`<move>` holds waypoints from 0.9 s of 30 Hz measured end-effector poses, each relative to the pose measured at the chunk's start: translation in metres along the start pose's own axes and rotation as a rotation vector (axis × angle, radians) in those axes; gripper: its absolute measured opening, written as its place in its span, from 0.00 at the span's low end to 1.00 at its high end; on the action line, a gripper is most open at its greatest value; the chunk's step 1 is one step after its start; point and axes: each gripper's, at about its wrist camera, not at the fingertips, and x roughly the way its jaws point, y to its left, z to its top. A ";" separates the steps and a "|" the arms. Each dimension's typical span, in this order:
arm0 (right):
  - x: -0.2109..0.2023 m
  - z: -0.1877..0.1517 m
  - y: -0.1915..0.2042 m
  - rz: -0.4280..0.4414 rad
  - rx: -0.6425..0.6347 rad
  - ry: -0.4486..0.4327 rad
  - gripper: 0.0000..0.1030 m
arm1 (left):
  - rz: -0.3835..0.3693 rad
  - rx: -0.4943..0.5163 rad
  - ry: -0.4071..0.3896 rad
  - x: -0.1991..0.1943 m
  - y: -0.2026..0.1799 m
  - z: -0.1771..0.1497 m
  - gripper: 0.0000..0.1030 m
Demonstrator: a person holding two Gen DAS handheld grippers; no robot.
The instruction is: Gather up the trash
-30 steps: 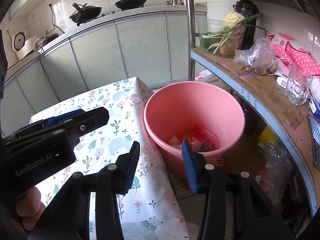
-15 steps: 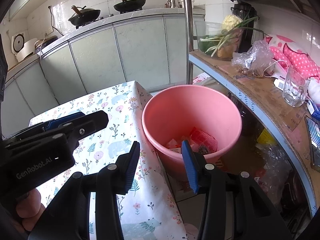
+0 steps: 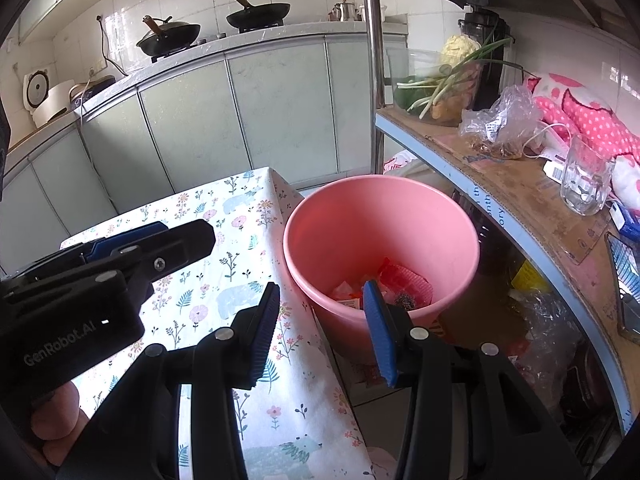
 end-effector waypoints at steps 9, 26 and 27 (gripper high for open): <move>-0.002 -0.001 0.000 0.002 0.003 -0.005 0.43 | -0.003 0.004 -0.008 -0.003 -0.001 0.000 0.45; -0.001 -0.001 -0.002 0.001 0.013 -0.005 0.43 | -0.005 0.013 -0.010 -0.004 -0.004 0.000 0.45; -0.001 -0.001 -0.002 0.002 0.013 -0.006 0.43 | -0.005 0.012 -0.008 -0.004 -0.004 0.000 0.45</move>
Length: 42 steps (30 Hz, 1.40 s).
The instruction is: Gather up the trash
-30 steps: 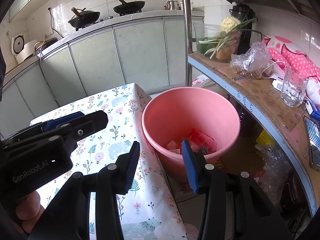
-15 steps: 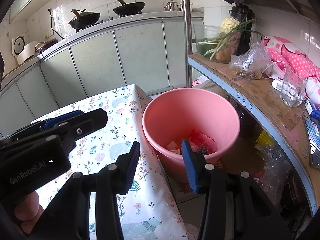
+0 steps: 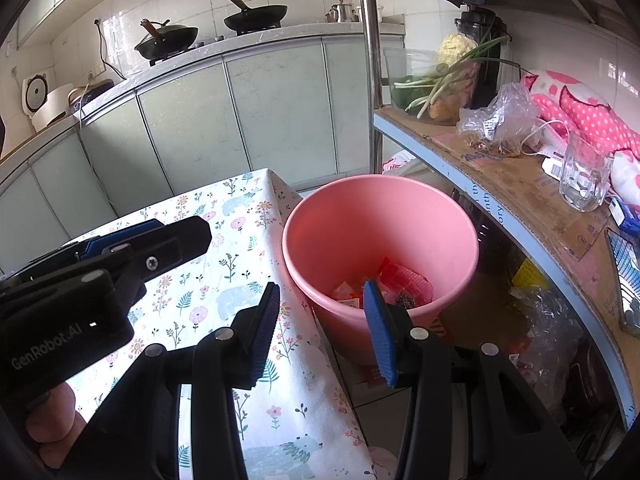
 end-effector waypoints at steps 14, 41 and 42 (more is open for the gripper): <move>0.000 0.000 0.000 0.000 0.000 -0.002 0.43 | -0.001 0.015 -0.006 -0.001 -0.001 0.001 0.45; -0.001 0.004 -0.001 0.001 0.002 -0.004 0.43 | -0.006 0.021 -0.005 -0.001 -0.003 0.003 0.45; -0.001 0.003 -0.001 0.001 0.002 -0.004 0.43 | -0.006 0.020 -0.005 -0.001 -0.002 0.004 0.45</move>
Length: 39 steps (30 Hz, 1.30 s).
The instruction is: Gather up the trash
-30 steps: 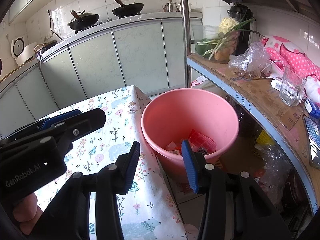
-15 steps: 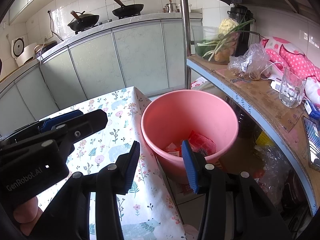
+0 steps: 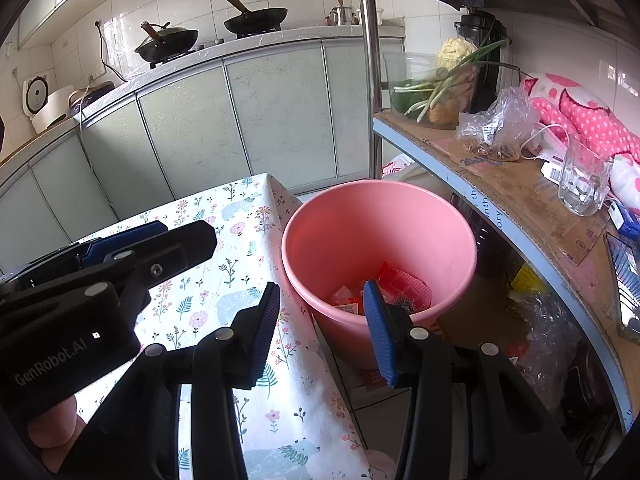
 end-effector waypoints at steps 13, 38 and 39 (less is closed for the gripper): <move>-0.002 0.001 0.001 0.000 0.002 -0.002 0.43 | -0.002 0.004 0.004 0.001 -0.001 -0.001 0.45; 0.000 0.000 0.000 0.003 0.003 -0.001 0.43 | -0.001 0.003 0.005 0.001 -0.002 -0.001 0.45; 0.000 0.000 0.000 0.003 0.002 -0.001 0.43 | 0.000 0.003 0.004 0.001 -0.002 -0.001 0.45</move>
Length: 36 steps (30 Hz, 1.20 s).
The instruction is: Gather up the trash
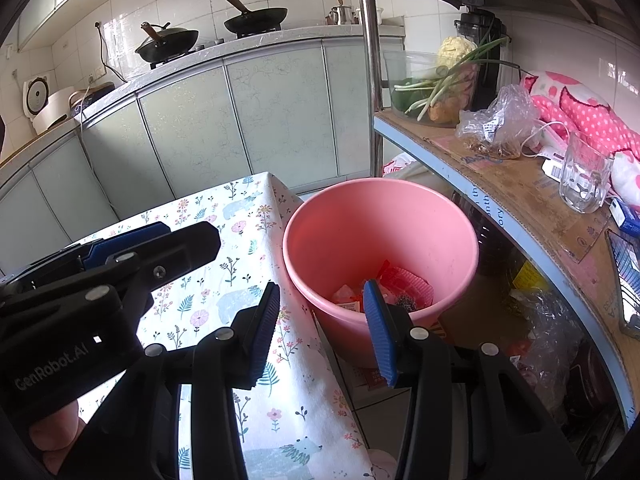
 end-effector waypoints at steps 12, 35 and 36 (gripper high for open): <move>0.000 0.000 0.000 -0.001 0.002 0.002 0.43 | 0.003 0.009 -0.005 -0.002 -0.003 -0.002 0.45; 0.001 -0.004 0.003 0.004 0.001 0.003 0.43 | 0.002 0.009 -0.007 -0.002 -0.003 -0.002 0.45; 0.002 -0.005 0.004 0.004 0.000 0.004 0.43 | 0.000 0.008 -0.007 -0.002 -0.004 -0.002 0.45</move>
